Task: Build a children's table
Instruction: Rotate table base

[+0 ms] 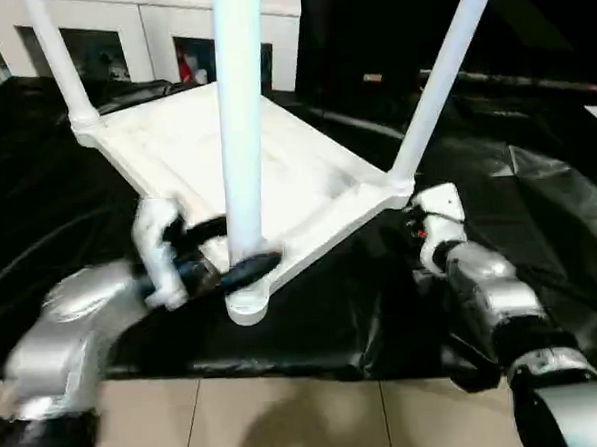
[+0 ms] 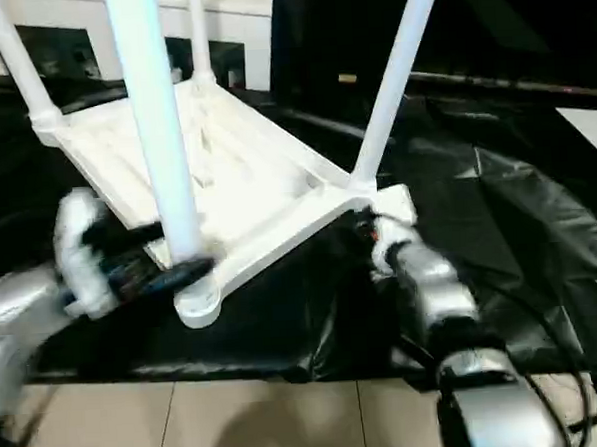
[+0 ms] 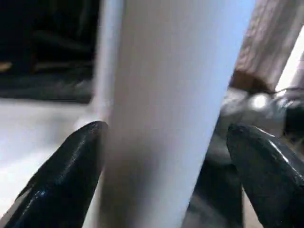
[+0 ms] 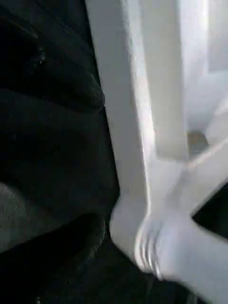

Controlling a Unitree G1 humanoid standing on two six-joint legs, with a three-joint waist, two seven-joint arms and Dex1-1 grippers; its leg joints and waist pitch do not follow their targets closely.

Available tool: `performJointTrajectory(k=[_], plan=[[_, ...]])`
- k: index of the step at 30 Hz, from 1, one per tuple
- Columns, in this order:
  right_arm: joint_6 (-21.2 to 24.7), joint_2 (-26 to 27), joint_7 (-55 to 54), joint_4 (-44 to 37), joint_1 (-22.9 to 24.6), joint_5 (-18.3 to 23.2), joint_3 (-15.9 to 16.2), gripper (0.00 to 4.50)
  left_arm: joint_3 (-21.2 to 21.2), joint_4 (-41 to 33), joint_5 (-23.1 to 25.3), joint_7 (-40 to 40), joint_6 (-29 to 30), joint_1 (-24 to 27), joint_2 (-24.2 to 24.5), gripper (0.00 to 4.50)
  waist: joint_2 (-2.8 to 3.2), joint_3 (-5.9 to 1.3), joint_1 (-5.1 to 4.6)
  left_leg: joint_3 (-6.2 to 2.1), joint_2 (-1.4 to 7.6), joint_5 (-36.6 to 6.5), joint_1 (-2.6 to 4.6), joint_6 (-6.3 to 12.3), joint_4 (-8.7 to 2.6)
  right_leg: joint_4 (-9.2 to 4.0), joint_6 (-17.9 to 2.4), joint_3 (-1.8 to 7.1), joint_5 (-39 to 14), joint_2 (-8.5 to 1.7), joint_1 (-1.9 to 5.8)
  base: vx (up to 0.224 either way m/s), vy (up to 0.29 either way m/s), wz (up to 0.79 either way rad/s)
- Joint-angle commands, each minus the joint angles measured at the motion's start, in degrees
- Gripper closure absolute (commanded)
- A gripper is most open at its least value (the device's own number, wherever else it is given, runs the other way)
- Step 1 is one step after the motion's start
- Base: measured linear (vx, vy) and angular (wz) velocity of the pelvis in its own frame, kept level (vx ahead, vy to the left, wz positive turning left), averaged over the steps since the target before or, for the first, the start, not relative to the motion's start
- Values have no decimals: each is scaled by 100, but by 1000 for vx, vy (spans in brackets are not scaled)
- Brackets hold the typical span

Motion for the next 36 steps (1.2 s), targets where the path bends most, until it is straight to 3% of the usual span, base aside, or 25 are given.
performJointTrajectory(k=[1, 2, 3, 4, 6, 8, 10, 12, 14, 16, 17, 20, 21, 23, 24, 29, 31, 34, 35, 36], plan=[[102, 23, -66, 145, -151, -177, 102, 57, -204, 199, -60, 3, -2, -242, -179, 7, 183, -406, 5, -117, 183, -1980, 157, -360, -419, -442, -1038, 247, -1529, -251, 182, 0, 0, 0], [56, 115, -82, 288, -244, -216, 135, 57, -325, 264, -65, -31, 5, -394, -317, 7, 169, -412, -12, -109, 178, -1965, 162, -349, -408, -446, -1071, 246, -1479, -246, 182, 0, 0, 0], [35, 167, -71, 342, -290, -224, 144, 57, -393, 292, -64, -56, 13, -471, -385, 7, 201, -416, 1, -115, 179, -1957, 159, -346, -406, -437, -1101, 249, -1467, -260, 190, 0, 0, 0], [-1, 219, -61, 397, -339, -222, 145, 57, -464, 310, -70, -88, 25, -537, -452, 7, 181, -418, 5, -119, 191, -1899, 144, -319, -410, -430, -1129, 249, -1397, -269, 209, 0, 0, 0], [-15, 321, -89, 527, -483, -203, 114, 57, -658, 341, -136, -156, 107, -699, -604, 7, 262, -422, 13, -116, 194, -1833, 154, -296, -404, -415, -1178, 250, -1264, -267, 202, 0, 0, 0], [-50, 364, -88, 591, -549, -209, 117, 57, -809, 368, -153, -212, 121, -768, -665, 7, 240, -430, 8, -112, 186, -1748, 143, -280, -399, -395, -1236, 239, -1077, -247, 234, 0, 0, 0], [-36, 415, -63, 669, -615, -155, 84, 57, -990, 382, -174, -268, 157, -826, -758, 7, 258, -442, 11, -103, 184, -1579, 132, -207, -387, -370, -1301, 240, -824, -247, 254, 0, 0, 0], [-21, 451, 33, 811, -674, -285, 192, 57, -1281, 496, -118, -384, 130, -976, -1004, 7, 330, -451, -4, -104, 179, -1472, 128, -181, -377, -353, -1358, 233, -619, -238, 267, 0, 0, 0], [-45, 466, 63, 819, -670, -302, 202, 57, -1365, 563, -86, -411, 92, -1037, -1101, 7, 300, -463, -3, -89, 175, -1415, 138, -123, -364, -363, -1433, 230, -501, -235, 280, 0, 0, 0], [-54, 494, 121, 790, -651, -277, 194, 57, -1530, 686, -5, -453, 10, -1157, -1244, 7, 346, -466, -18, -98, 173, -1336, 106, -82, -365, -343, -1472, 228, -422, -245, 308, 0, 0, 0], [-54, 512, 174, 764, -639, -243, 181, 57, -1643, 785, 65, -479, -54, -1247, -1332, 7, 318, -470, -35, -92, 171, -1329, 114, -37, -357, -361, -1491, 226, -396, -245, 312, 0, 0, 0], [-97, 545, 309, 708, -619, -198, 190, 57, -1855, 1220, 306, -535, -376, -1544, -1577, 7, 332, -472, -97, -101, 163, -1255, 78, 88, -346, -368, -1572, 222, -319, -253, 354, 0, 0, 0], [-147, 539, 308, 695, -613, -237, 219, 57, -1956, 1738, 607, -501, -817, -1793, -1717, 7, 362, -475, -101, -103, 161, -1228, 78, 101, -337, -358, -1592, 222, -295, -260, 358, 0, 0, 0], [-185, 524, 241, 722, -630, -268, 212, 57, -1935, 2131, 770, -443, -1094, -1964, -1797, 7, 386, -467, -110, -98, 154, -1337, 102, 158, -332, -411, -1582, 221, -495, -260, 339, 0, 0, 0], [-205, 510, 204, 726, -635, -282, 210, 57, -1938, 2224, 840, -393, -1163, -2002, -1794, 7, 356, -469, -122, -100, 157, -1352, 85, 158, -333, -408, -1585, 218, -542, -265, 361, 0, 0, 0], [-368, 224, -149, 655, -685, -300, -23, 57, -2061, 3437, 1836, 430, -1996, -2441, -1435, 7, 389, -481, -141, -110, 145, -1302, 87, 276, -313, -430, -1515, 207, -670, -257, 360, 0, 0, 0], [-383, 102, -149, 557, -665, -262, -107, 57, -2068, 3704, 2035, 585, -2233, -2505, -1295, 7, 366, -484, -125, -92, 155, -1247, 90, 315, -299, -431, -1555, 211, -721, -267, 353, 0, 0, 0], [-368, -64, -49, 397, -613, -201, -186, 57, -1962, 3976, 2102, 601, -2410, -2562, -1222, 7, 406, -474, -75, -91, 157, -1316, 118, 288, -306, -449, -1504, 204, -966, -262, 325, 0, 0, 0], [-336, -170, 69, 245, -545, -148, -231, 57, -1948, 3999, 2146, 581, -2454, -2531, -1148, 7, 379, -469, -77, -88, 154, -1369, 109, 275, -311, -458, -1474, 199, -1052, -256, 328, 0, 0, 0], [-313, -217, 157, 162, -506, -119, -242, 57, -1940, 3965, 2125, 509, -2455, -2496, -1114, 7, 388, -469, -65, -94, 157, -1395, 114, 267, -312, -455, -1461, 197, -1103, -265, 327, 0, 0, 0]])
